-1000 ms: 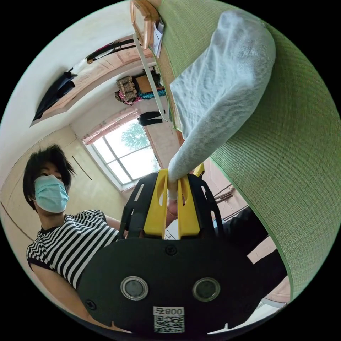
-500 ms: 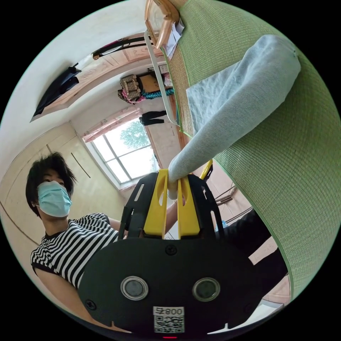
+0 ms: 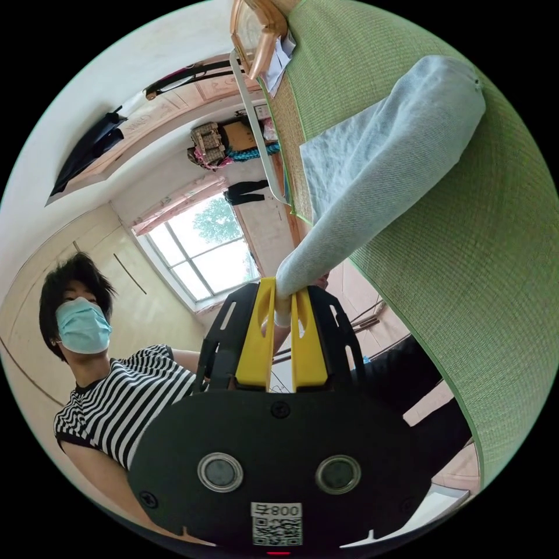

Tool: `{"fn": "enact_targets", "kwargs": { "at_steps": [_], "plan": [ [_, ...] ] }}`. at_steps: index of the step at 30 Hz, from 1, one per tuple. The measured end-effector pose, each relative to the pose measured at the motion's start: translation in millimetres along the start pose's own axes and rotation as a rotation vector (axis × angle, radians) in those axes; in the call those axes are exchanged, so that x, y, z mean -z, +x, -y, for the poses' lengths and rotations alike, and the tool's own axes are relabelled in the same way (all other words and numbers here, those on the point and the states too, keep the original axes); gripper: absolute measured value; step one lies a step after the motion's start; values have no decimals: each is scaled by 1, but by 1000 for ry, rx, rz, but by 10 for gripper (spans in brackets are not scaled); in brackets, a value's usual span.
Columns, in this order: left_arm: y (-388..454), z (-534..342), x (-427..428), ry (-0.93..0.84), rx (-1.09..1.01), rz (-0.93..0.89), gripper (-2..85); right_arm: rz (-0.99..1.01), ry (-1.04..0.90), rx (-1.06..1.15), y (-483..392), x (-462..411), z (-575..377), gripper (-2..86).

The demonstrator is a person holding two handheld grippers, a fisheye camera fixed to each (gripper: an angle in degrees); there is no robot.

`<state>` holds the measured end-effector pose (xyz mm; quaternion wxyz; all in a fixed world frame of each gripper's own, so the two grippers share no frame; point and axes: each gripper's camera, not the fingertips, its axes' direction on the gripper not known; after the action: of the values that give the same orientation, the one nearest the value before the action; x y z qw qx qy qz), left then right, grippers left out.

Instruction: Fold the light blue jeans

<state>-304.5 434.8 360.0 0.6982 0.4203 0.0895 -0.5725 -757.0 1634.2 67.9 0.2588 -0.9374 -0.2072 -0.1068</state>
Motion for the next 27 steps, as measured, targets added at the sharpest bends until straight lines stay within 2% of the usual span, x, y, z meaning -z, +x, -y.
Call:
{"fn": "enact_targets", "kwargs": {
  "at_steps": [9, 15, 21, 27],
  "plan": [
    [152, -12, 96, -81, -119, 114, 82, -2, 49, 0, 88, 18, -41, 11],
    [284, -28, 143, -229, -230, 212, 80, 55, 159, 38, 143, 35, -97, 5],
    [407, -56, 147, -466, -331, 308, 78, 132, 389, 76, 219, 63, -188, 3],
    [514, -133, 106, -772, -458, 317, 77, 186, 727, 156, 301, 102, -314, 1]
  ]
}}
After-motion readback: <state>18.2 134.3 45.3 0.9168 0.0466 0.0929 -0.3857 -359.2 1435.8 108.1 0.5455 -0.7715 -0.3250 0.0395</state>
